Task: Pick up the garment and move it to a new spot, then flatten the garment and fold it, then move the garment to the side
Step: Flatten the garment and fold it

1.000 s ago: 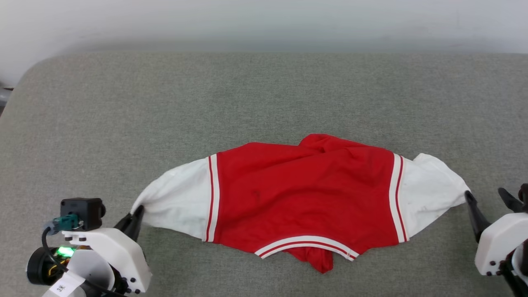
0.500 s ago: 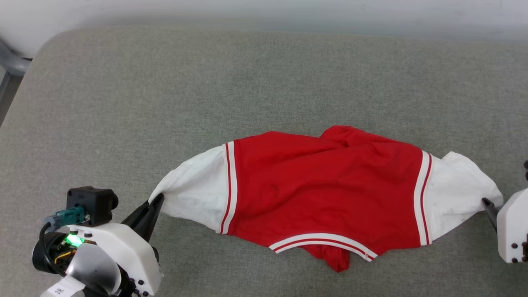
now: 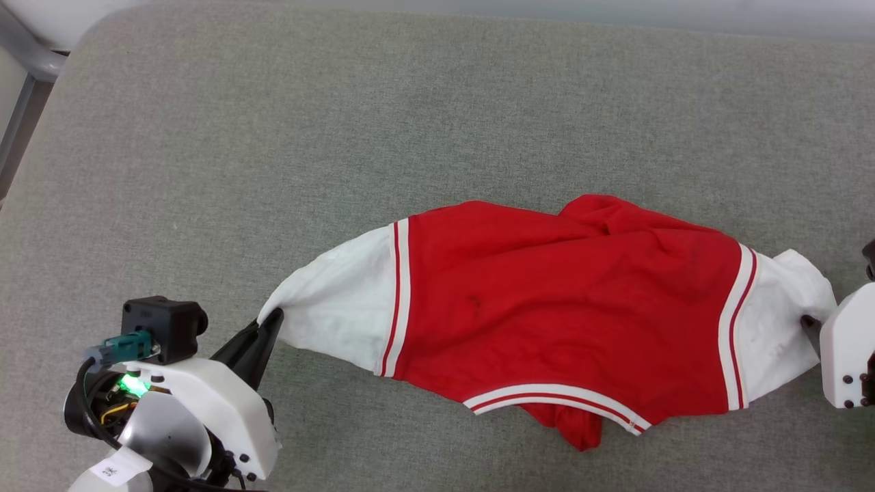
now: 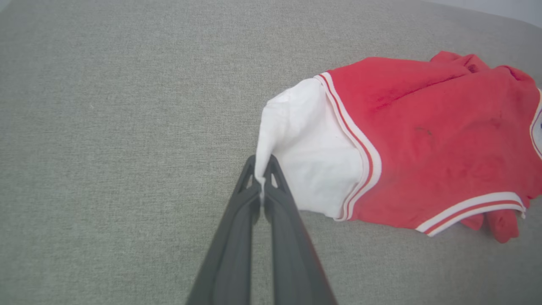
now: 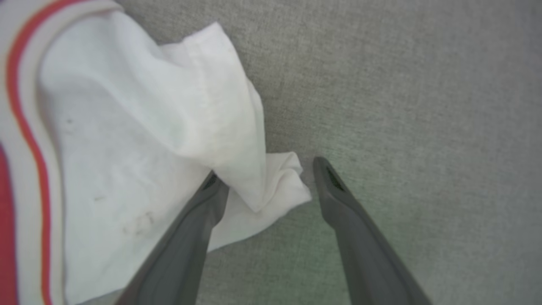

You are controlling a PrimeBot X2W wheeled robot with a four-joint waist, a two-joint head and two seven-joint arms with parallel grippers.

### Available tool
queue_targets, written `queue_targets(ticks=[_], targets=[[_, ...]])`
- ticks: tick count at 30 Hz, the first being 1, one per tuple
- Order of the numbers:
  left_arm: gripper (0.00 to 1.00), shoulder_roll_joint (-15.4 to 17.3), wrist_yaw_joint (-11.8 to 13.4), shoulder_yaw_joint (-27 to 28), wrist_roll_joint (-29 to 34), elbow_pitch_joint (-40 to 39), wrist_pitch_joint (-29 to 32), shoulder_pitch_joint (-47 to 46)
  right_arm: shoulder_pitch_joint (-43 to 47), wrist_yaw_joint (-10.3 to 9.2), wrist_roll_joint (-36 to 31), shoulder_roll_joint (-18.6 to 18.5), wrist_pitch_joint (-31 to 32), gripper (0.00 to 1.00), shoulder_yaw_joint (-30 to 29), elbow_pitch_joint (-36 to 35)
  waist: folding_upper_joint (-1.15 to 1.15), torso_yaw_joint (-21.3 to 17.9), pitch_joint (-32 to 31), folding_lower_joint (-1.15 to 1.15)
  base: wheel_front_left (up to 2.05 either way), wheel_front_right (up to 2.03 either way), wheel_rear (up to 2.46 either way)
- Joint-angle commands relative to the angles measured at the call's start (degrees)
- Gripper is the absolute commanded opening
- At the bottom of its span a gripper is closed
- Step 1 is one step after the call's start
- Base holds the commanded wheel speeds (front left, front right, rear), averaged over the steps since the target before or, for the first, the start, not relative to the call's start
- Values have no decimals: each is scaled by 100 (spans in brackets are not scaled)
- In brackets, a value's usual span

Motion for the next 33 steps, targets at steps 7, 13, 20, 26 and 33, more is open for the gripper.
queue_targets(ticks=[7, 13, 20, 26, 33], targets=[[0, -25, 4, -41, 30, 109, -43, -109, 257, 4, 163, 137, 472, 0, 167, 521, 0, -5, -40, 0, 0, 0, 0], [0, 36, -16, 21, 5, 189, -101, -59, 148, -6, 236, -31, 78, 0, -13, 377, 0, -131, -314, 0, 0, 0, 0], [0, 243, -4, 246, 3, 56, -176, 27, -90, -5, 592, -245, -286, 0, -189, -181, 0, -391, -832, 0, 0, 0, 0], [0, 524, -11, 614, -26, -242, -231, -66, -364, -5, 978, -462, -171, 0, -334, -755, 0, -597, -1208, 0, 0, 0, 0], [0, 863, -80, 1103, -95, -530, -283, -350, -923, -6, 1228, -623, 35, 0, -542, -1211, 0, -774, -1483, 0, 0, 0, 0]])
